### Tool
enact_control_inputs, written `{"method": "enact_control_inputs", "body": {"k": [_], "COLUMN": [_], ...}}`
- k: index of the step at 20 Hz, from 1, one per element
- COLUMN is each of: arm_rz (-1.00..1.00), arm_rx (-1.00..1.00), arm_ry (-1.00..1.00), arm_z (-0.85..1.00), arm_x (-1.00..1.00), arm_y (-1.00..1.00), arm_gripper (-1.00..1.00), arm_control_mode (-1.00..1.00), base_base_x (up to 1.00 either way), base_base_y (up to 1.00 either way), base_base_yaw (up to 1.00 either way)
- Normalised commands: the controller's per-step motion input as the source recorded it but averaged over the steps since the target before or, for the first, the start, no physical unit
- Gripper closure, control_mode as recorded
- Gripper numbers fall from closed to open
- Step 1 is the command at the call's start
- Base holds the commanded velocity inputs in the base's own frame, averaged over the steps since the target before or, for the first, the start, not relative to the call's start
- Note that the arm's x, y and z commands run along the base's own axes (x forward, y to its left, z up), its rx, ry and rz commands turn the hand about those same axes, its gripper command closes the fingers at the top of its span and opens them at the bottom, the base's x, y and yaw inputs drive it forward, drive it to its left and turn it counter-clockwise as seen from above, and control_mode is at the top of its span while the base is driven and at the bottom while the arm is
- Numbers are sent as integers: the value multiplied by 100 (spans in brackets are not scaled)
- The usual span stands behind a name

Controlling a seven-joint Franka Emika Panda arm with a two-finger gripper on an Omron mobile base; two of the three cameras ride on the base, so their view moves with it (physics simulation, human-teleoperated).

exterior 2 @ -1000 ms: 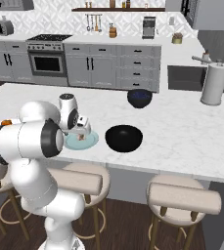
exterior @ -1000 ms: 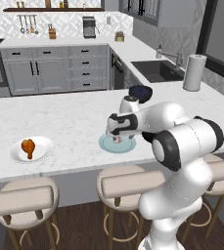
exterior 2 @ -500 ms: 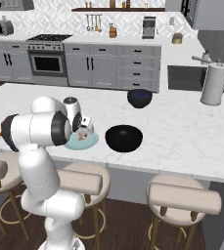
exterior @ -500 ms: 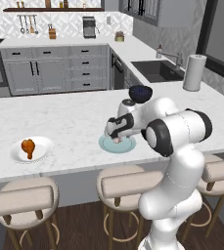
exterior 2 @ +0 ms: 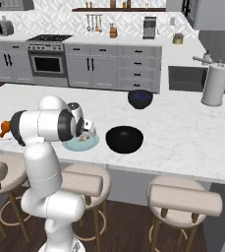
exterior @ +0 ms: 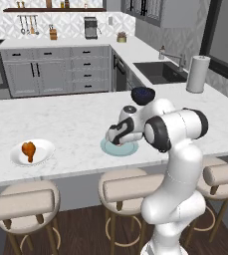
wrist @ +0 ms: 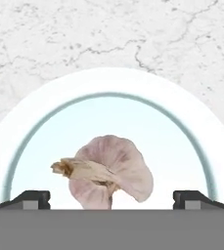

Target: Pick the chicken drumstick and garlic from their plates and place them in the bowl. Then put the bowl in the fridge.

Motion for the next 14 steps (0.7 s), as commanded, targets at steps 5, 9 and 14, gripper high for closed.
{"method": "enact_control_inputs", "body": {"k": [5, 9, 14], "arm_rz": [0, 0, 0], "arm_rx": [0, 0, 0], "arm_ry": [5, 7, 13], "arm_z": [-5, -22, -36], "arm_x": [27, 23, 2], "arm_y": [0, 3, 4], "arm_gripper": [-100, -100, -100], "arm_control_mode": [-100, -100, -100], "base_base_x": [0, 0, 0], "base_base_y": [0, 0, 0], "base_base_yaw": [0, 0, 0]}}
